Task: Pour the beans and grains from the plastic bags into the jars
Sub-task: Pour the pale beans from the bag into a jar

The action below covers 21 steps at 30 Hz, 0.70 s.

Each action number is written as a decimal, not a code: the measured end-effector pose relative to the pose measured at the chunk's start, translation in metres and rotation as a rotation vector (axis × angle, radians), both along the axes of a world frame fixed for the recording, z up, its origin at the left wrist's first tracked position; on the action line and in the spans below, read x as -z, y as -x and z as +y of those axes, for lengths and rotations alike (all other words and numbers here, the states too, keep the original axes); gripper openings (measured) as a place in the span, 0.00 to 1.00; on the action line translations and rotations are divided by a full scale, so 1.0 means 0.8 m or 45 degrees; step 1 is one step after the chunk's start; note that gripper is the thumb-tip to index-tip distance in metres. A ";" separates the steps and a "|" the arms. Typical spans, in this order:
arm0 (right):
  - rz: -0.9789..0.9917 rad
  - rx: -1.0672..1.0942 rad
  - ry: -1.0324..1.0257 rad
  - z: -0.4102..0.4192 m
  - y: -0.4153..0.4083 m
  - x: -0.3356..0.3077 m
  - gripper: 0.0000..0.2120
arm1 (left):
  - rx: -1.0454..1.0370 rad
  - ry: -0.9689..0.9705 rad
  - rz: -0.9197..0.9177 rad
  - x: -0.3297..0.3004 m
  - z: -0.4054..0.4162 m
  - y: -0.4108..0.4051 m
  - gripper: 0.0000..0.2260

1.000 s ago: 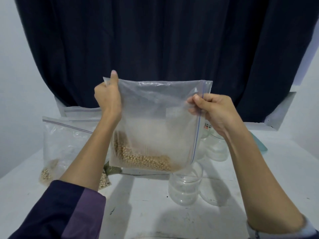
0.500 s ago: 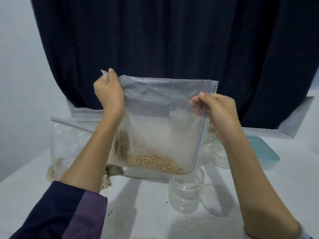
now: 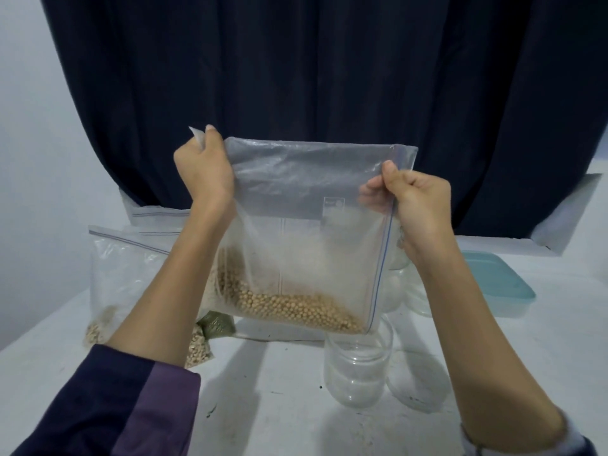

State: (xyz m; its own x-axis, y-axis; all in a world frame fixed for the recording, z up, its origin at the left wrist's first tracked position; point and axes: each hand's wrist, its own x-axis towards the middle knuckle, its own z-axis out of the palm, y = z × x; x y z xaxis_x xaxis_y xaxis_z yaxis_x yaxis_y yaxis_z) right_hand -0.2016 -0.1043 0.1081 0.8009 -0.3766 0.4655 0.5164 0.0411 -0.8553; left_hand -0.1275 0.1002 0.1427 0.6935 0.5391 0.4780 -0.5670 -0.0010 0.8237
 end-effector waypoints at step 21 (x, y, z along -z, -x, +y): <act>0.050 0.024 0.004 0.003 0.000 -0.009 0.15 | -0.023 -0.036 0.001 -0.010 -0.004 0.010 0.22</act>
State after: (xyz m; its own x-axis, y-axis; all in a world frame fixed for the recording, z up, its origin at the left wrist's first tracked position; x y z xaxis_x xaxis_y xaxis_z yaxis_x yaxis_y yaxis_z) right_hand -0.2018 -0.1020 0.1150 0.8114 -0.3904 0.4350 0.4832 0.0292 -0.8750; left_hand -0.1355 0.0970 0.1505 0.6844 0.5375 0.4926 -0.5657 -0.0347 0.8238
